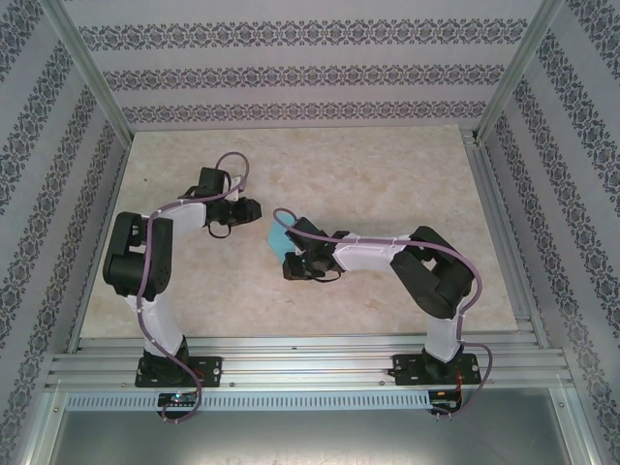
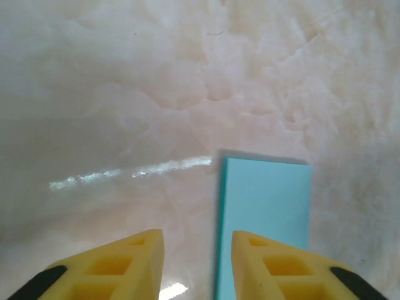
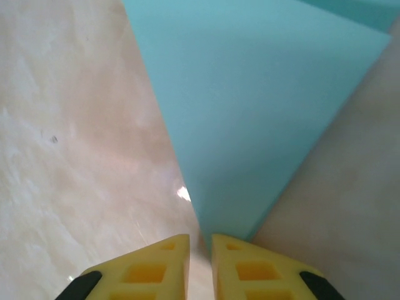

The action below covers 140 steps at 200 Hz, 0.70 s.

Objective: Fold a paper plane with a square sheet of paper (fold left side to right side)

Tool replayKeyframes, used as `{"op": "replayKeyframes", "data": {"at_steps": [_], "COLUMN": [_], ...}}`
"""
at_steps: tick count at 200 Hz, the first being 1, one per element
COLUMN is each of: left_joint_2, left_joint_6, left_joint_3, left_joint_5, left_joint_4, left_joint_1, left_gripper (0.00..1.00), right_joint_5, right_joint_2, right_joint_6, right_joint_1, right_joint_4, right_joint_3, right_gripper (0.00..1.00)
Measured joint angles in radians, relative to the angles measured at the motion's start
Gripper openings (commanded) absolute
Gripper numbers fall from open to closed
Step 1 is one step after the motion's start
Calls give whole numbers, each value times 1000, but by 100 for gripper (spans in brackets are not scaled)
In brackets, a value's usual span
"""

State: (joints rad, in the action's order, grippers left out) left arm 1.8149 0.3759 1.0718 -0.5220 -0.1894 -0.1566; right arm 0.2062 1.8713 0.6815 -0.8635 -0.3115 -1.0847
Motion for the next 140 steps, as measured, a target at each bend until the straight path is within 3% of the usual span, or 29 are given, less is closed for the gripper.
{"op": "replayKeyframes", "data": {"at_steps": [37, 58, 87, 140], "left_joint_2": [-279, -378, -369, -266], "left_joint_6": [68, 161, 268, 359], "left_joint_3": [-192, -320, -415, -422], "left_joint_5": [-23, -65, -109, -133], "left_joint_4": [42, 117, 190, 287], "left_joint_1": [10, 11, 5, -11], "left_gripper": [51, 52, 52, 53], "right_joint_5": [-9, -10, 38, 125], "right_joint_2": [-155, -248, -236, -39], "right_joint_6": [-65, -101, -112, -100], "right_joint_1": [45, 105, 173, 152], "right_joint_4": [-98, -88, -18, 69], "right_joint_3": [1, 1, 1, -40], "right_gripper": [33, 29, 24, 22]}}
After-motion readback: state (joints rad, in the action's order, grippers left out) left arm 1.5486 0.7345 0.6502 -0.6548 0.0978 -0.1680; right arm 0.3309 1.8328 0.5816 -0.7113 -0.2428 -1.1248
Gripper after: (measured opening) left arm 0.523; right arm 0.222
